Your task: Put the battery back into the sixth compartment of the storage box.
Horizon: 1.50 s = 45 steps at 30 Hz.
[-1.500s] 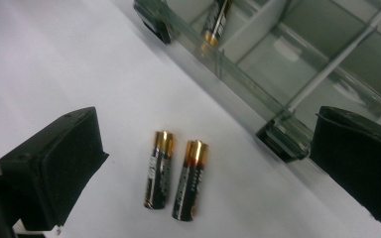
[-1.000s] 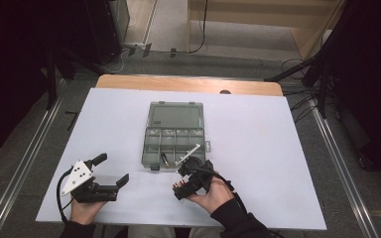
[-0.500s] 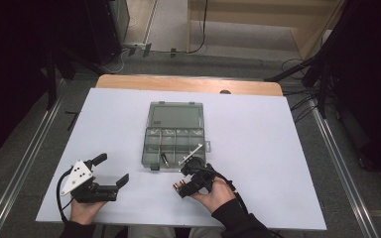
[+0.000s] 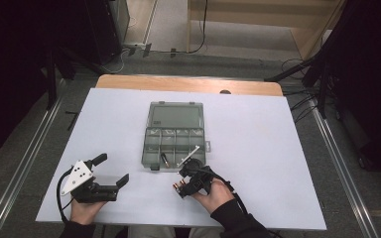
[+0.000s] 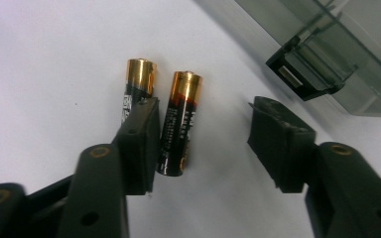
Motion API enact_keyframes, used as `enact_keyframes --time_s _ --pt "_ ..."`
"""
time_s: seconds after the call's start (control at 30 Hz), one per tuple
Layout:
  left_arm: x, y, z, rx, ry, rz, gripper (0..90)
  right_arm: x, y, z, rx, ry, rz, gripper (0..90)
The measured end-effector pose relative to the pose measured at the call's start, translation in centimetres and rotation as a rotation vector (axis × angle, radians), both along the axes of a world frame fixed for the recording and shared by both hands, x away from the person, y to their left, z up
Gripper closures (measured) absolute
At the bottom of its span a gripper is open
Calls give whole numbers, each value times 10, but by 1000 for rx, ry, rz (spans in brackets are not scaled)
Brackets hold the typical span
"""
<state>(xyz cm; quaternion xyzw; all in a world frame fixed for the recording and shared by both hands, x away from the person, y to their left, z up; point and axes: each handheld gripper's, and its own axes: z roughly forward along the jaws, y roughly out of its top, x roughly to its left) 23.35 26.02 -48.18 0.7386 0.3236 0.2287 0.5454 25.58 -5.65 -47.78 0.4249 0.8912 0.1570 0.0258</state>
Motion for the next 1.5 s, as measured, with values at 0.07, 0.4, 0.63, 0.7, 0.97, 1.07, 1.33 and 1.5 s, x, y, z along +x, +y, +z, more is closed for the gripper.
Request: enact_keyframes --time_s 0.07,0.4,0.63,0.7,0.97,1.07,1.33,1.5 --pt "0 0 0 0 1 0 0 -1 0 1 5 -12 9 604" --pt "0 -1 -1 3 1 -1 0 -3 2 0 -4 -1 36 763" --pt "0 -1 0 3 1 0 0 -4 1 0 -8 -7 56 773" --pt "0 -1 -1 4 1 -1 0 -3 1 0 -7 -4 58 775" --pt "0 0 -1 4 3 2 0 -2 1 0 0 -2 51 777" --pt "0 -1 -1 5 3 2 0 -2 1 0 -4 2 51 777" --pt "1 0 -1 5 4 2 0 1 3 2 17 2 53 778" --pt "1 0 -1 3 2 2 0 1 5 7 36 -1 45 777"
